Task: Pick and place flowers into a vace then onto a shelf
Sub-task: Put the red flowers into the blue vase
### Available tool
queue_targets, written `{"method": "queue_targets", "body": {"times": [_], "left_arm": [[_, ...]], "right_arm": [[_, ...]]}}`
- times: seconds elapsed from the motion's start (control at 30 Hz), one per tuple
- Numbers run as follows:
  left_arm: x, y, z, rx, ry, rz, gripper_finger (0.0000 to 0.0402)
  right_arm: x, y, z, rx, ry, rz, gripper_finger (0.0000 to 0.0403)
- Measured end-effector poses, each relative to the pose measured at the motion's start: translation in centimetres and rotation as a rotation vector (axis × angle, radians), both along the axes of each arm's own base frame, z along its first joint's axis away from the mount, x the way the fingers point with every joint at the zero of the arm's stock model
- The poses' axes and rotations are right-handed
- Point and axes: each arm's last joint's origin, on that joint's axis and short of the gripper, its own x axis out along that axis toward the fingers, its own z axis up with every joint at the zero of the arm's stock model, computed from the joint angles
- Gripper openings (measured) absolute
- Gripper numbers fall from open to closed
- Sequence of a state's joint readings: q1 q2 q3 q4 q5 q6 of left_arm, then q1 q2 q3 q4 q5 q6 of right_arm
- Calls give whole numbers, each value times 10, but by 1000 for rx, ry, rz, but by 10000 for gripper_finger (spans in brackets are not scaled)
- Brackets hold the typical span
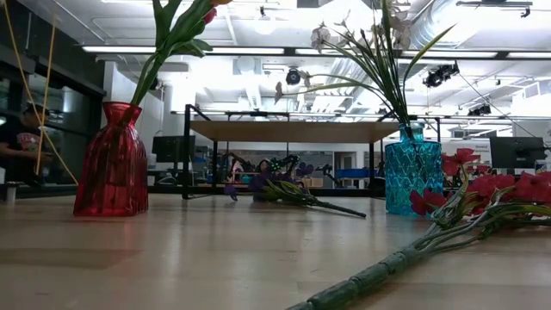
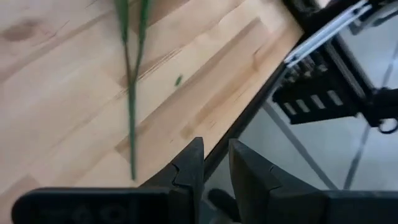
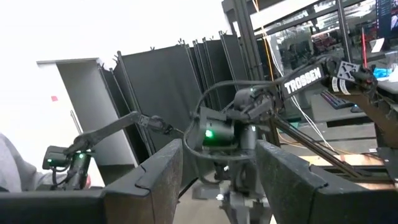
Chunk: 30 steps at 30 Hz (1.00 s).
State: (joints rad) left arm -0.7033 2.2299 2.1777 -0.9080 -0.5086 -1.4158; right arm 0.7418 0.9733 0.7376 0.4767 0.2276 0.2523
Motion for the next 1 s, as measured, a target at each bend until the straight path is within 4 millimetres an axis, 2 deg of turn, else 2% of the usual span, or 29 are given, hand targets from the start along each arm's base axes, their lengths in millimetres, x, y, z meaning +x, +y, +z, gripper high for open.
{"method": "queue_targets", "body": {"times": [0.27, 0.63, 0.8, 1.0], "left_arm": [[18, 15, 5, 44, -79, 14, 111], [23, 25, 5, 197, -67, -67, 111], [35, 24, -18, 163, -21, -58, 111], [52, 26, -66, 77, 119, -66, 111]], "right_arm": [[0, 1, 0, -8, 0, 26, 193], [-1, 2, -2, -45, -2, 72, 193], [0, 2, -4, -54, 7, 70, 193], [0, 2, -6, -78, 19, 65, 193]]}}
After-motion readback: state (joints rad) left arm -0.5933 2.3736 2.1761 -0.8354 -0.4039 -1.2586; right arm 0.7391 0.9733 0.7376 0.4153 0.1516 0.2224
